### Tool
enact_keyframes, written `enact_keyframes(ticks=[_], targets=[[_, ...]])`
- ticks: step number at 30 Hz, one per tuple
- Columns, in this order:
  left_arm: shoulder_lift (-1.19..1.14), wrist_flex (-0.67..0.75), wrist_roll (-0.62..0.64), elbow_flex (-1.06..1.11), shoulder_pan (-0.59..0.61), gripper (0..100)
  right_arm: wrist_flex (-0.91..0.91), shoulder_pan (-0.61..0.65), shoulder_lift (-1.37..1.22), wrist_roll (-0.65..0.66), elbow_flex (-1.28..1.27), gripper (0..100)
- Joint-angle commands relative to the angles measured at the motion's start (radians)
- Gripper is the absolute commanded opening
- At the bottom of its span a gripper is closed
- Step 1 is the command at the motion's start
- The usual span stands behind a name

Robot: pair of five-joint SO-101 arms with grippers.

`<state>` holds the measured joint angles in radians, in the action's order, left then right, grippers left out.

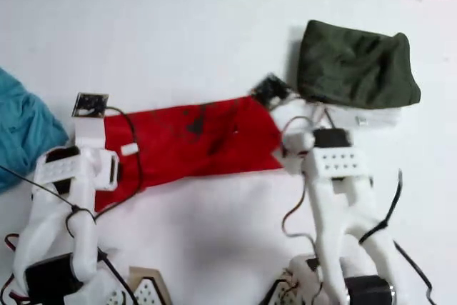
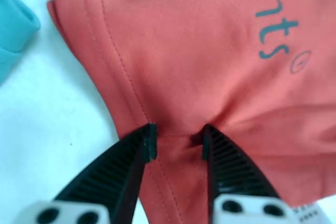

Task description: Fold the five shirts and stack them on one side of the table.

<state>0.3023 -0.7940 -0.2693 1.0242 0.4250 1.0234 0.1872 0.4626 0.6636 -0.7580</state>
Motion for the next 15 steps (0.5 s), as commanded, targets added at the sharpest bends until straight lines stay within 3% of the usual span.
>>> enact_keyframes(ticks=[1,8,15], targets=[[0.003,0.025,0.011,0.002,0.008,17,-0.041,0.148,0.045,-0.115,0.043,1.9],[0.003,0.025,0.011,0.002,0.008,17,-0.234,0.22,-0.151,-0.153,0.064,1.9],[0.003,0.025,0.011,0.002,0.008,17,-0.243,0.248,-0.36,-0.218,0.276,1.9]])
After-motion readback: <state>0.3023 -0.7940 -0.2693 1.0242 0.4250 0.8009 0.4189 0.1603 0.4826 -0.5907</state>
